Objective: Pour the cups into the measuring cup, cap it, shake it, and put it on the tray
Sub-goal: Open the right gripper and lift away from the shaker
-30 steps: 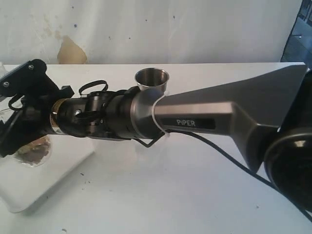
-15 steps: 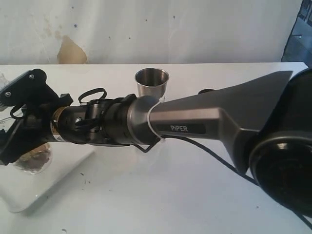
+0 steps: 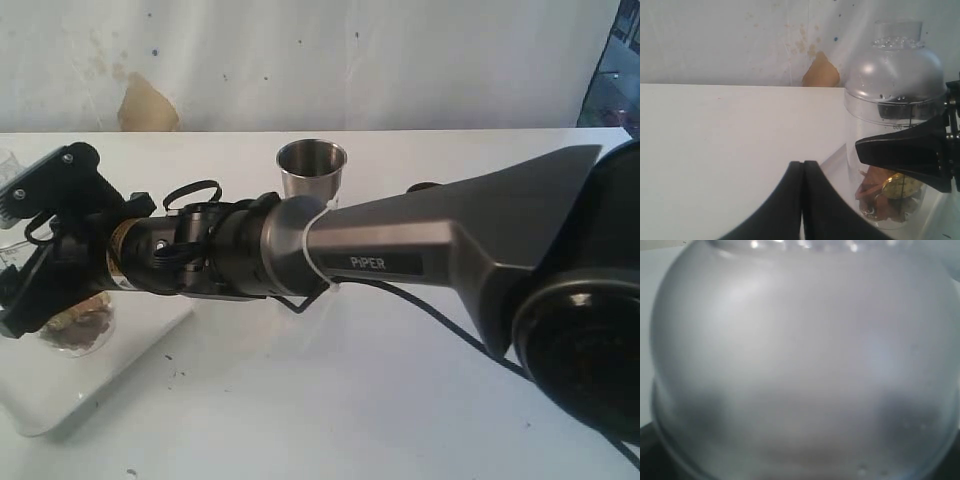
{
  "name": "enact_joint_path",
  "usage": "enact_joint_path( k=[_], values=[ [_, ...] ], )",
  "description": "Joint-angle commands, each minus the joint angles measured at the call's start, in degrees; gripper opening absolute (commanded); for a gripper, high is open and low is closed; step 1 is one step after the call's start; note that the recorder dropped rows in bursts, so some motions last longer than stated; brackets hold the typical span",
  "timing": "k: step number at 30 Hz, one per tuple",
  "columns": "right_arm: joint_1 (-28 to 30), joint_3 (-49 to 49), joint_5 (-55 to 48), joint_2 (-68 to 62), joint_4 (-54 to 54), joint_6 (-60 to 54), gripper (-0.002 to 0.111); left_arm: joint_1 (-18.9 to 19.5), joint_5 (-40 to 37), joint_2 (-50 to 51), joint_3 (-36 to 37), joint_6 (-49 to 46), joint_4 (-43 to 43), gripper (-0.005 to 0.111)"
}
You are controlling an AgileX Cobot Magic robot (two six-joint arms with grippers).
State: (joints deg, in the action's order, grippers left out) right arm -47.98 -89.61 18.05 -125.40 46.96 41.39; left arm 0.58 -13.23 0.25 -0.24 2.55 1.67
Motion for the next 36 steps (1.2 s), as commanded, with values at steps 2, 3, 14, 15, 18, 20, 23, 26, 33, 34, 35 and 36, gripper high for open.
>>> enact_joint_path(
  k=[2, 3, 14, 15, 18, 20, 23, 26, 33, 34, 35, 36],
  values=[
    [0.1, -0.4, 1.9, 0.6, -0.8, -0.6, 0.077, 0.1, -0.1, -0.2, 0.2, 0.0, -0.6, 0.000],
    [0.1, -0.5, 1.9, 0.6, -0.8, -0.6, 0.081, 0.1, -0.1, -0.2, 0.2, 0.0, -0.6, 0.000],
    [0.1, -0.6, 1.9, 0.6, -0.8, -0.7, 0.105, 0.1, -0.1, -0.2, 0.2, 0.0, -0.6, 0.000],
    [0.1, -0.6, 2.0, 0.6, -0.8, -0.7, 0.105, 0.1, -0.1, -0.2, 0.2, 0.0, -0.6, 0.000],
    [0.1, -0.6, 2.2, 2.0, -0.8, -3.2, 0.105, 0.1, -0.1, -0.2, 0.2, 0.0, -0.6, 0.000],
    [0.1, -0.6, 2.2, 3.7, -0.8, -3.3, 0.105, 0.1, -0.1, -0.2, 0.2, 0.0, -0.6, 0.000],
    [0.1, -0.6, 1.0, 7.4, -0.8, -2.4, 0.105, 0.1, -0.1, -0.2, 0.2, 0.0, -0.6, 0.000],
    [0.1, -0.6, -3.2, 11.4, -0.7, -1.7, 0.105, 0.1, -0.1, -0.2, 0.2, 0.0, -0.6, 0.000],
    [0.1, 2.2, -7.9, 20.1, -0.7, -1.7, 0.069, 0.1, -0.1, -0.2, 0.2, 0.0, -0.6, 0.000],
    [0.1, 2.7, -8.0, 20.9, -0.7, -1.6, 0.056, 0.1, -0.1, -0.2, 0.2, 0.0, -0.6, 0.000],
    [0.1, 3.2, -8.6, 21.9, -0.7, -1.3, 0.043, 0.1, -0.1, -0.2, 0.2, 0.0, -0.6, 0.000],
    [0.1, 3.6, -9.7, 22.8, -0.7, -0.8, 0.029, 0.1, -0.1, -0.2, 0.2, 0.0, -0.6, 0.000]
  ],
)
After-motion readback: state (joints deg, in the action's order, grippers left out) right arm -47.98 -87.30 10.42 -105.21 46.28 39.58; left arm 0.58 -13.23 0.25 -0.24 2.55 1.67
